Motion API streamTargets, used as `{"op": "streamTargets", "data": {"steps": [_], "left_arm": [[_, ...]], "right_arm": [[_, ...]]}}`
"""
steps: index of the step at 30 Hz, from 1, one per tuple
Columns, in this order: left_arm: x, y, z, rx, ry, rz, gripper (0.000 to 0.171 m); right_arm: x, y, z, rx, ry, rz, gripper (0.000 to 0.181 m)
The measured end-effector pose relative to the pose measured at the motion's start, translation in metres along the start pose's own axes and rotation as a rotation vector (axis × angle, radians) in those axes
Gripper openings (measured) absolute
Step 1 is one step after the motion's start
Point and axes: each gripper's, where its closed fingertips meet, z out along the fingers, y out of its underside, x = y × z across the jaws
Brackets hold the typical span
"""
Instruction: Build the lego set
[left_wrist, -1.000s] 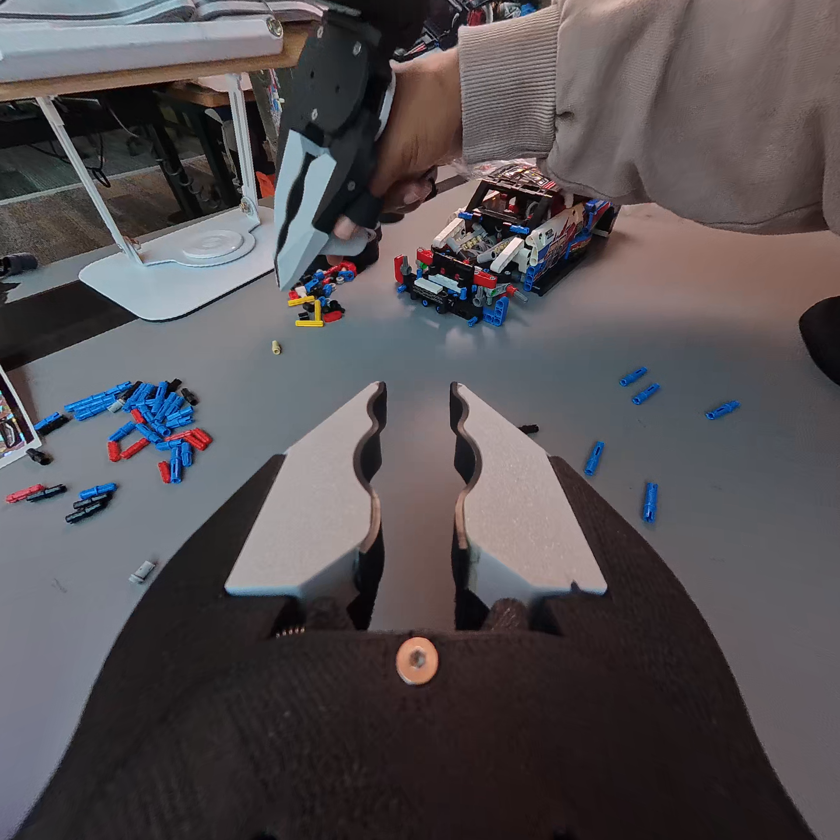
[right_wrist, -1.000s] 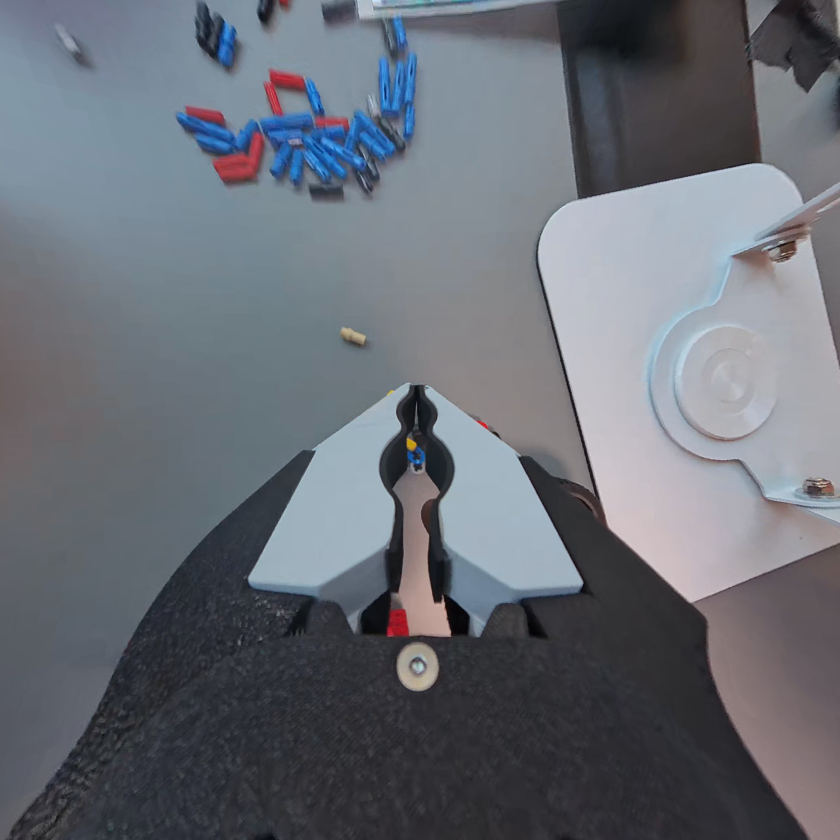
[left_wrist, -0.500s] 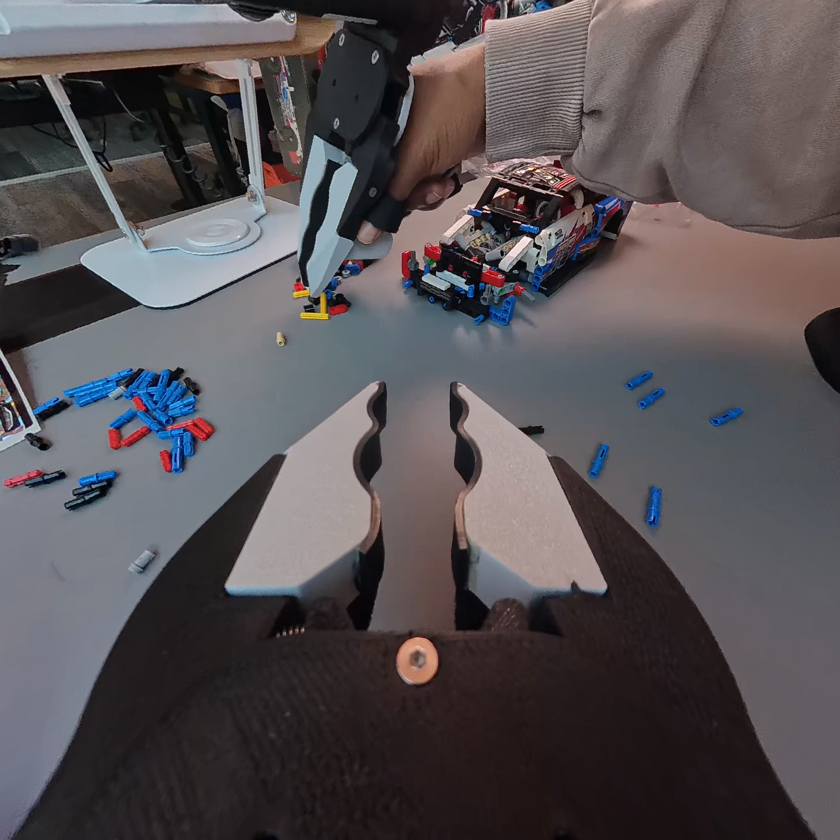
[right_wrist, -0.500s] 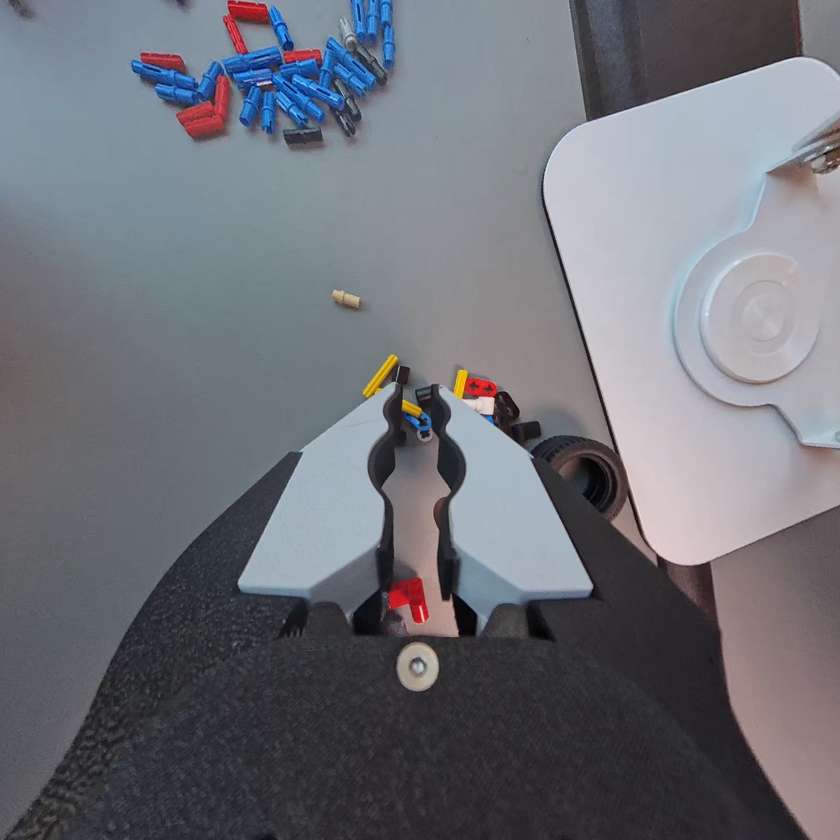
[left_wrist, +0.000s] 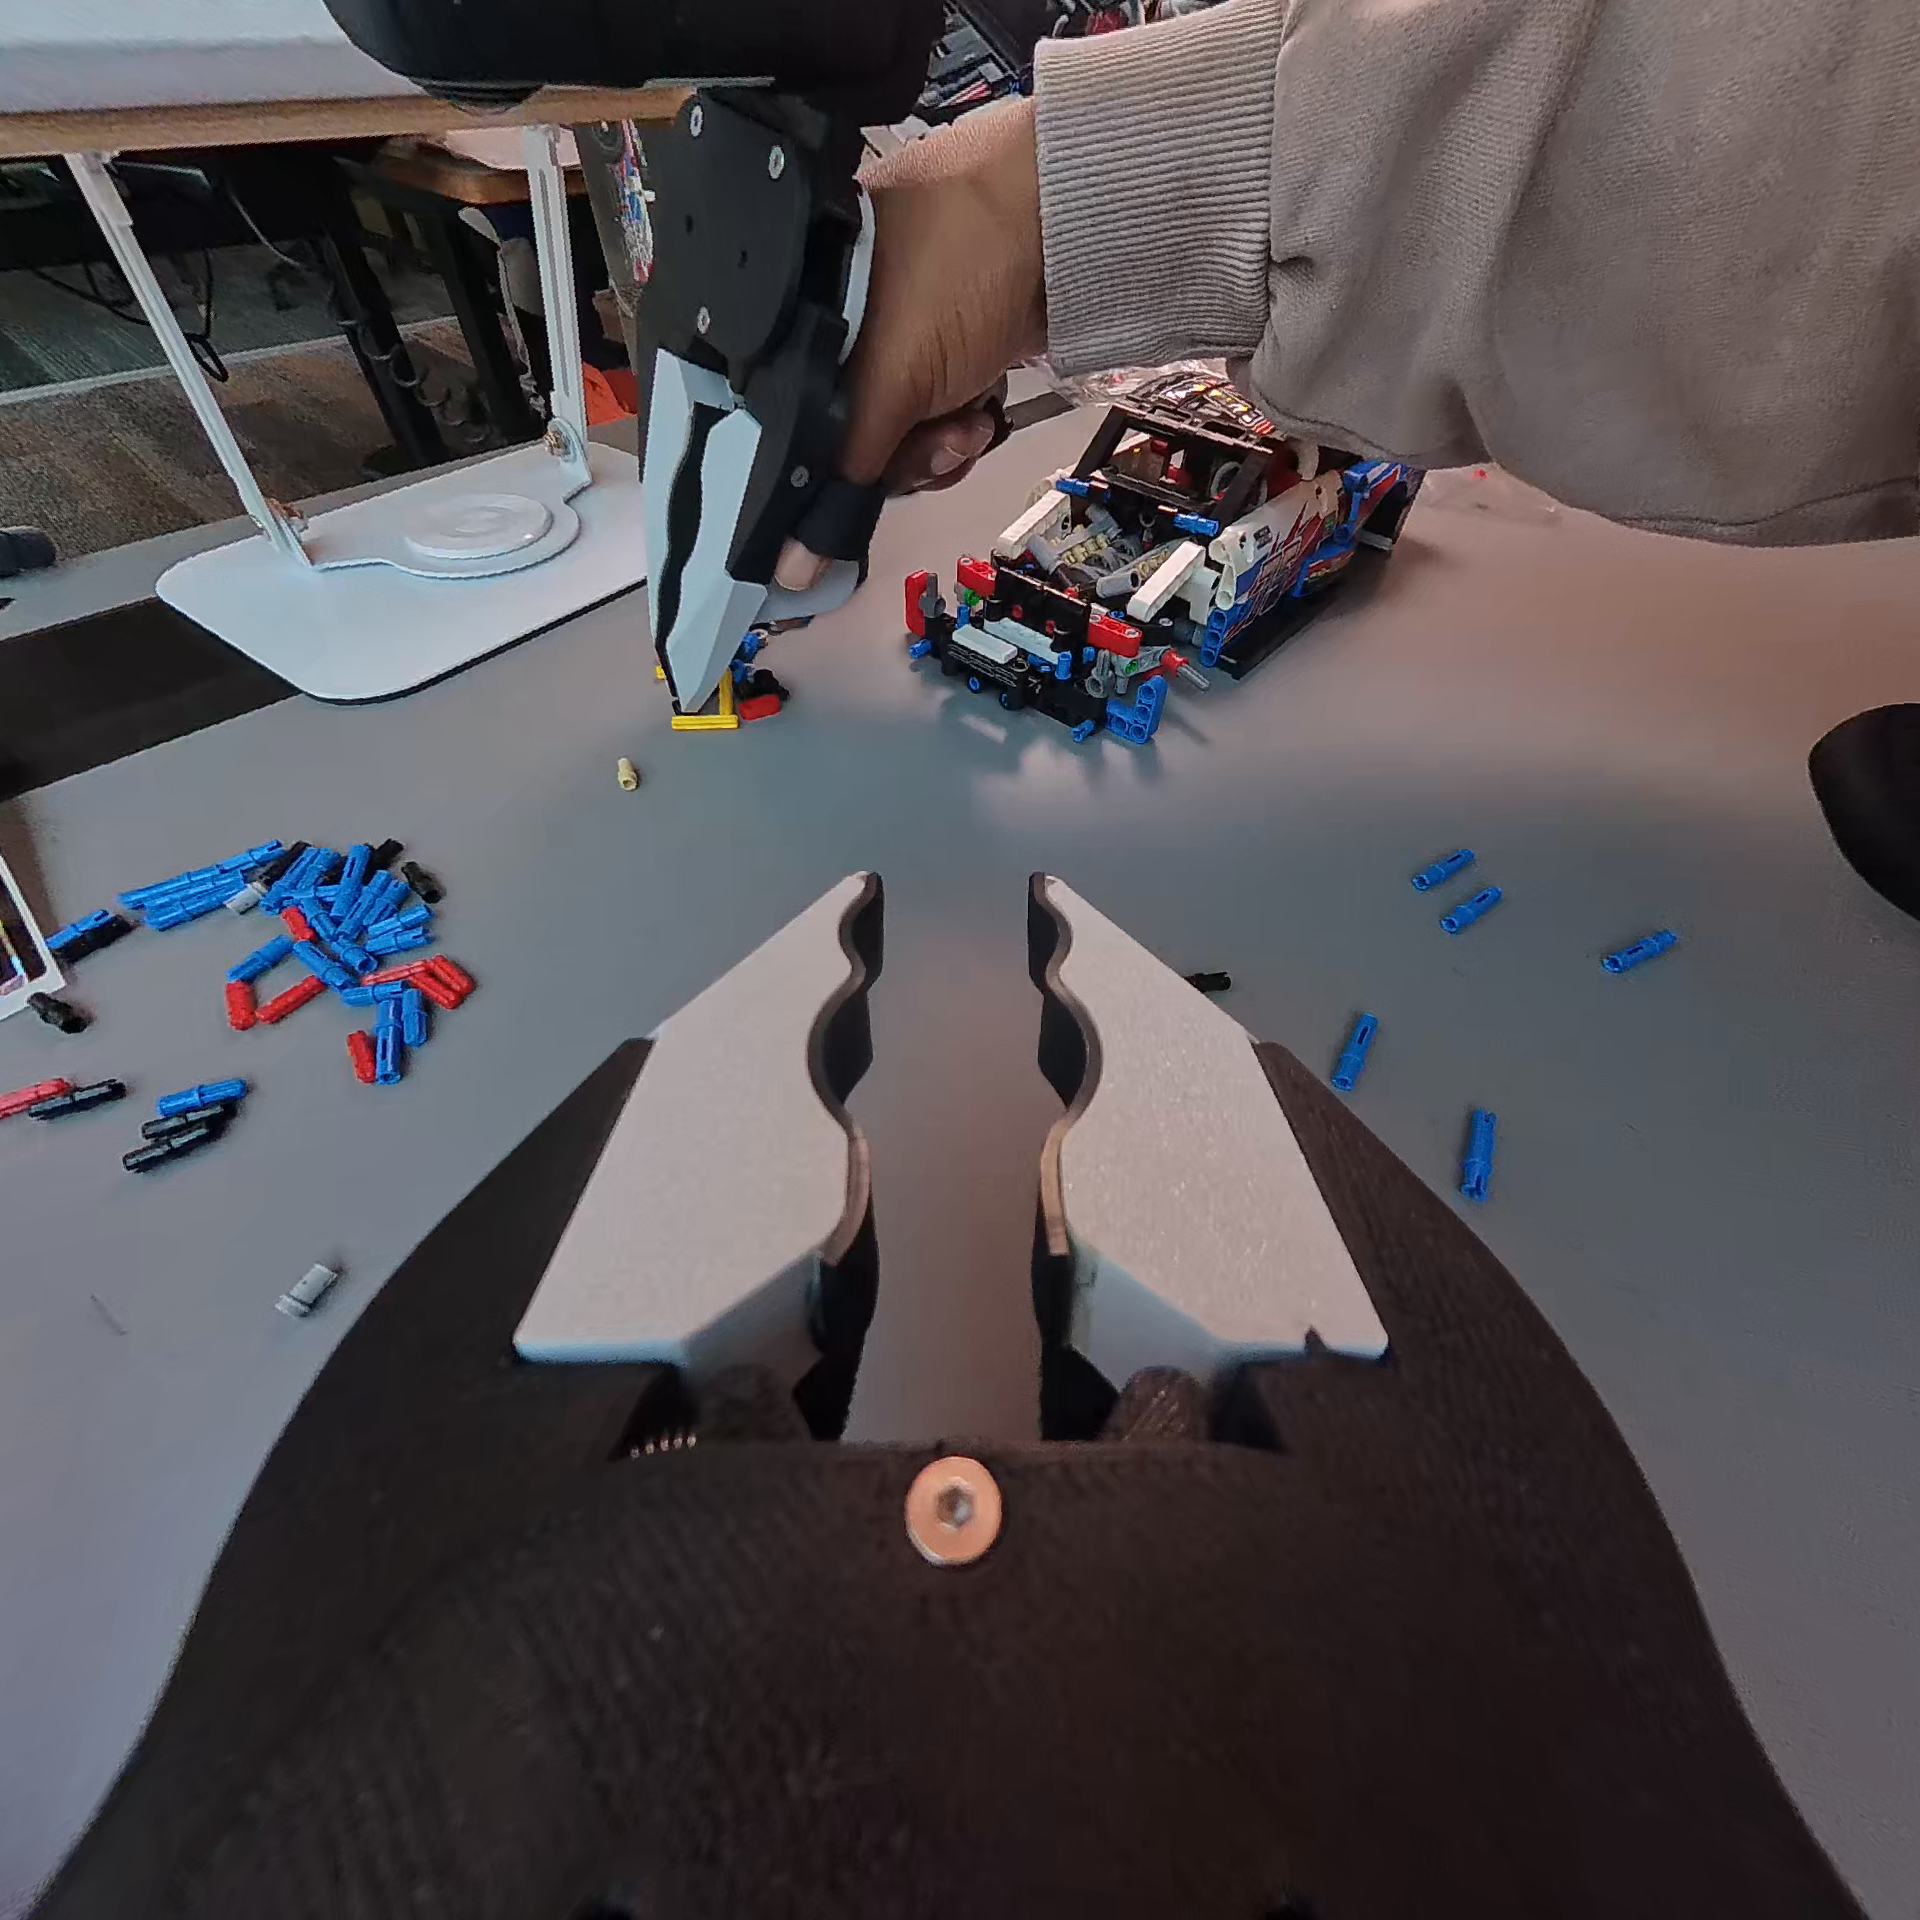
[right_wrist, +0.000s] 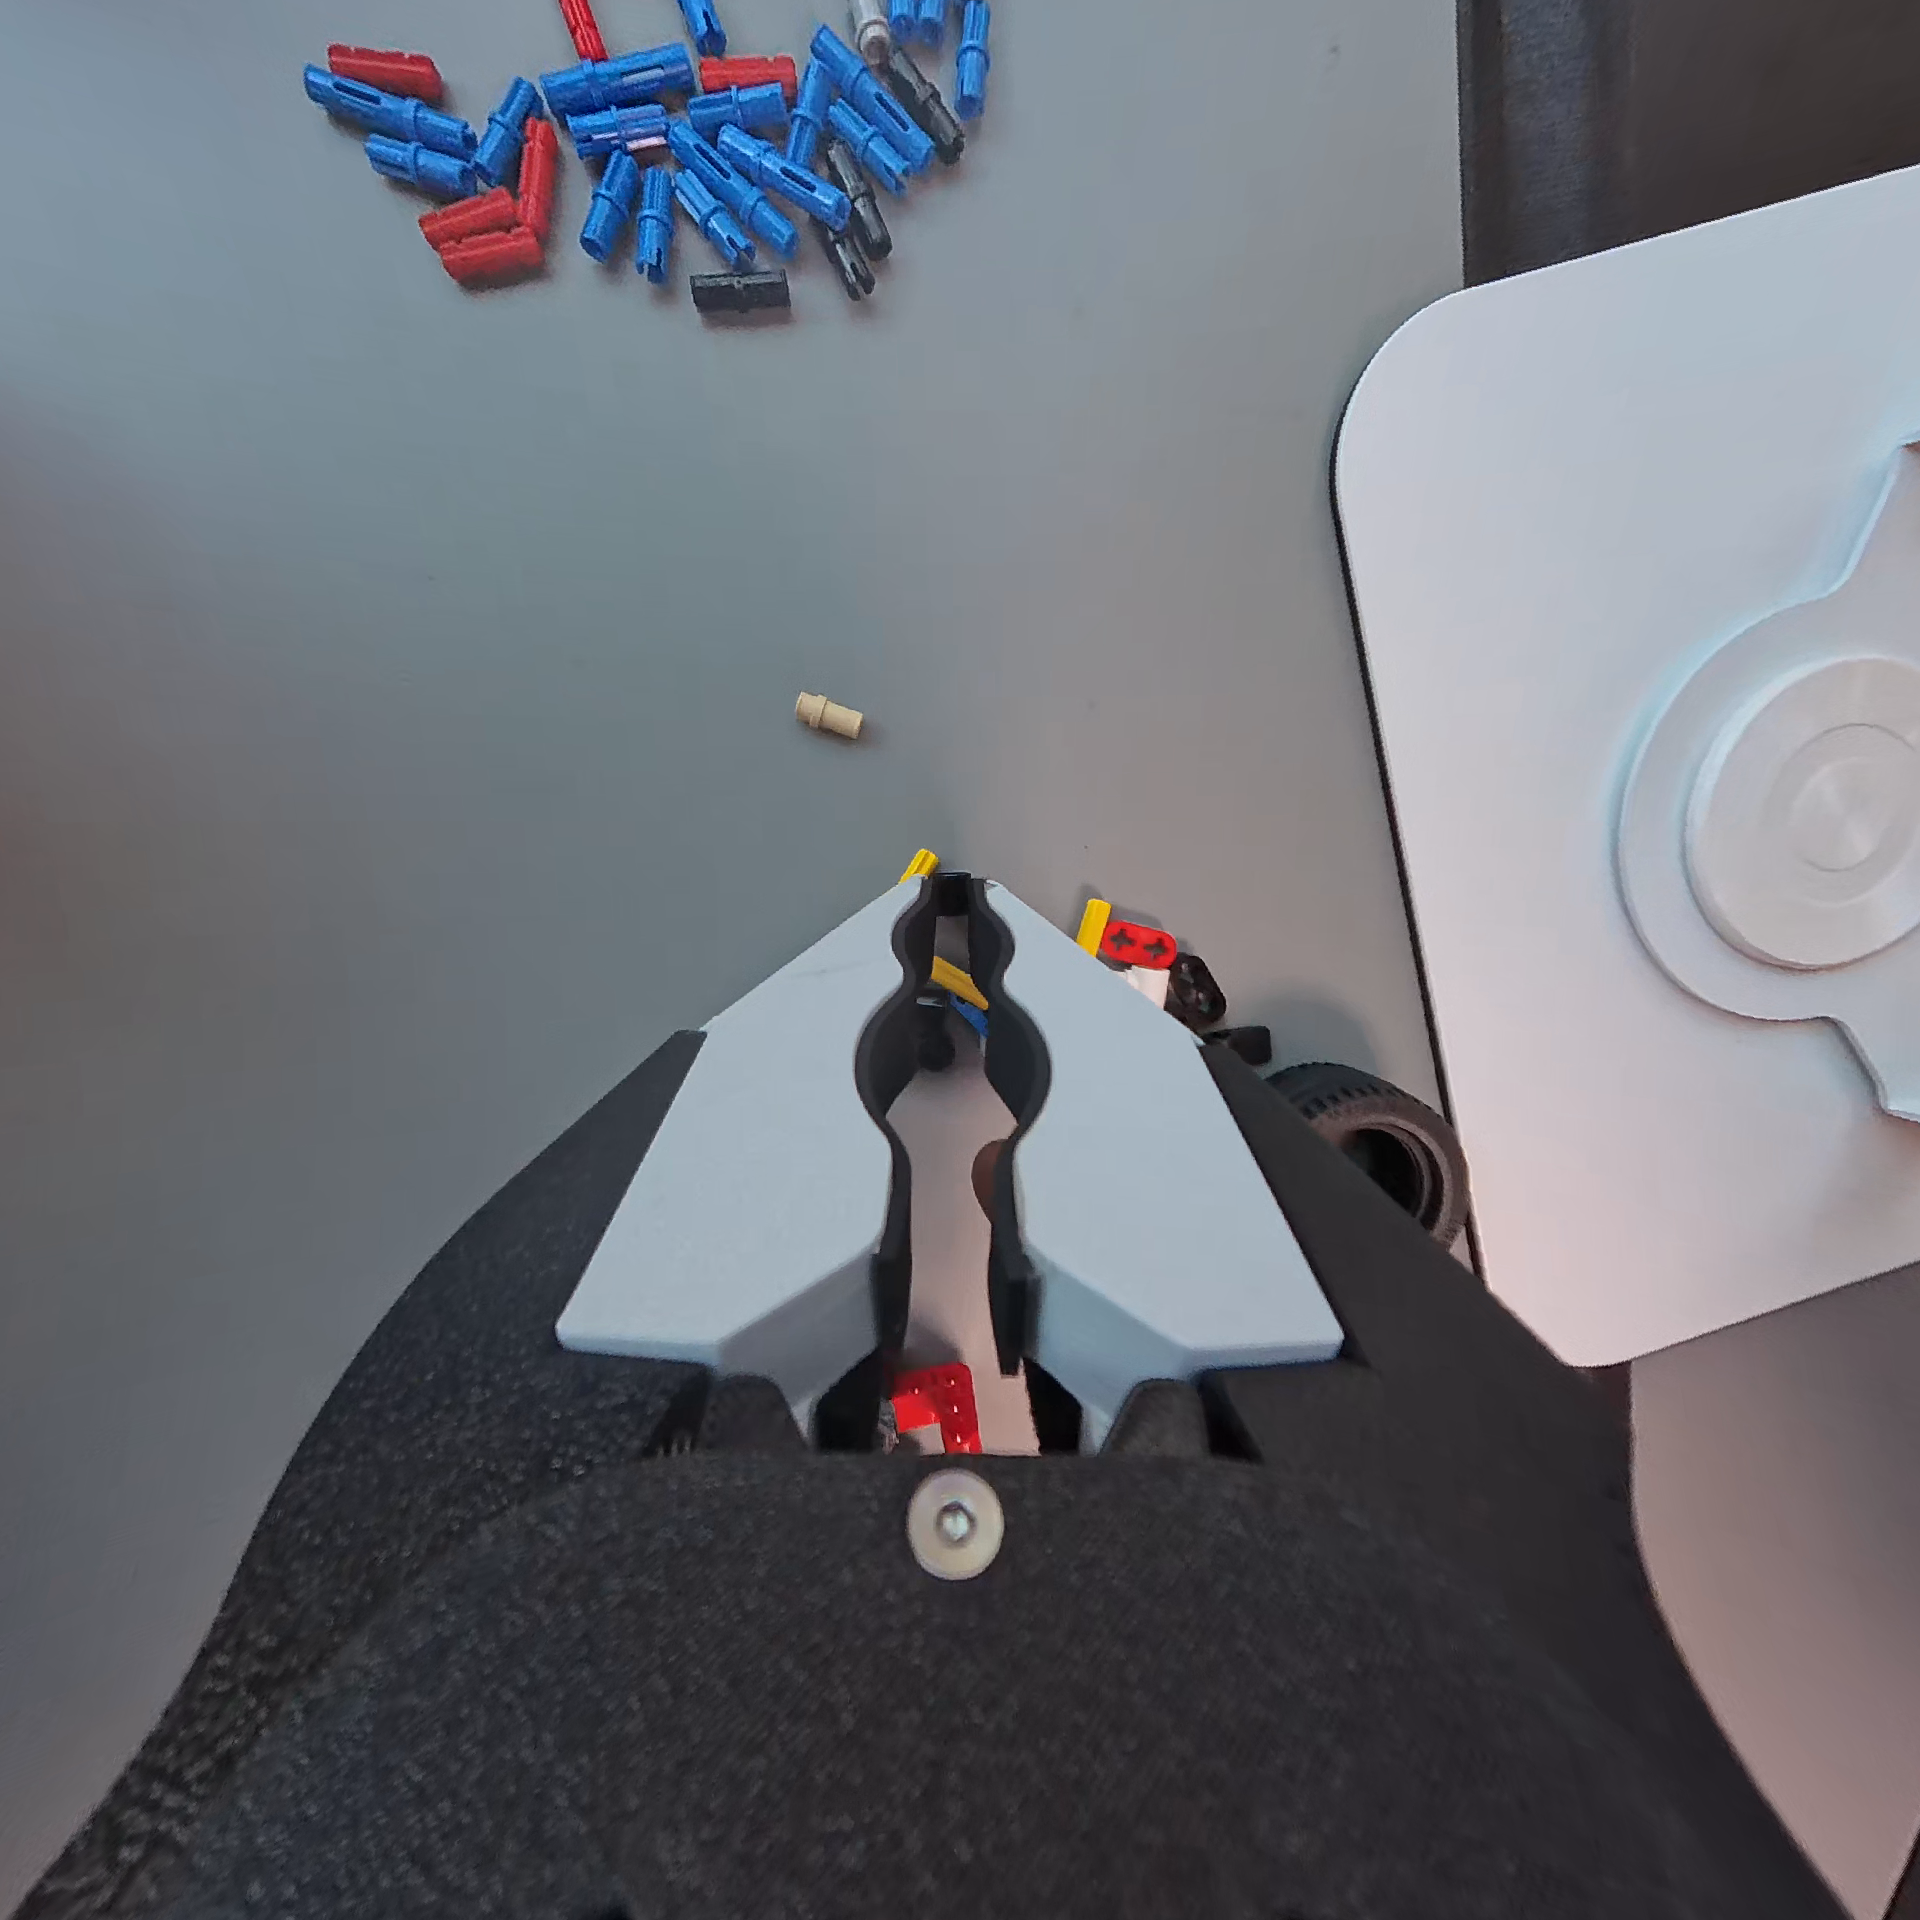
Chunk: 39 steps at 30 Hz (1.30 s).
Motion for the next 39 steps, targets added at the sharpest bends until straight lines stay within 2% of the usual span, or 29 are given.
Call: {"op": "streamTargets", "data": {"steps": [15,17,21,23,26,31,34,39], "left_arm": [[0.001,-0.001,0.000,0.000,0.004,0.002,0.026],[0.000,-0.003,-0.001,0.015,0.005,-0.029,0.026],[-0.009,-0.022,-0.011,0.127,0.004,-0.131,0.032],[-0.012,-0.034,-0.018,0.191,-0.017,-0.102,0.034],[-0.001,-0.048,-0.025,0.254,-0.030,0.014,0.033],[0.034,-0.062,-0.034,0.332,-0.026,0.297,0.021],[0.047,-0.060,-0.033,0.327,-0.027,0.389,0.017],[0.054,-0.058,-0.034,0.320,-0.021,0.440,0.007]], "right_arm": [[0.003,0.000,0.003,-0.003,0.051,-0.010,0.004],[-0.004,-0.015,-0.008,0.117,0.031,0.016,0.005],[-0.064,-0.070,-0.072,0.606,-0.154,0.136,0.005],[-0.106,-0.085,-0.109,0.834,-0.288,0.250,0.005],[-0.156,-0.084,-0.138,1.036,-0.434,0.433,0.004],[-0.195,-0.069,-0.155,1.178,-0.624,0.671,0.004],[-0.206,-0.061,-0.154,1.176,-0.637,0.688,0.004],[-0.212,-0.049,-0.149,1.164,-0.620,0.689,0.004]]}}
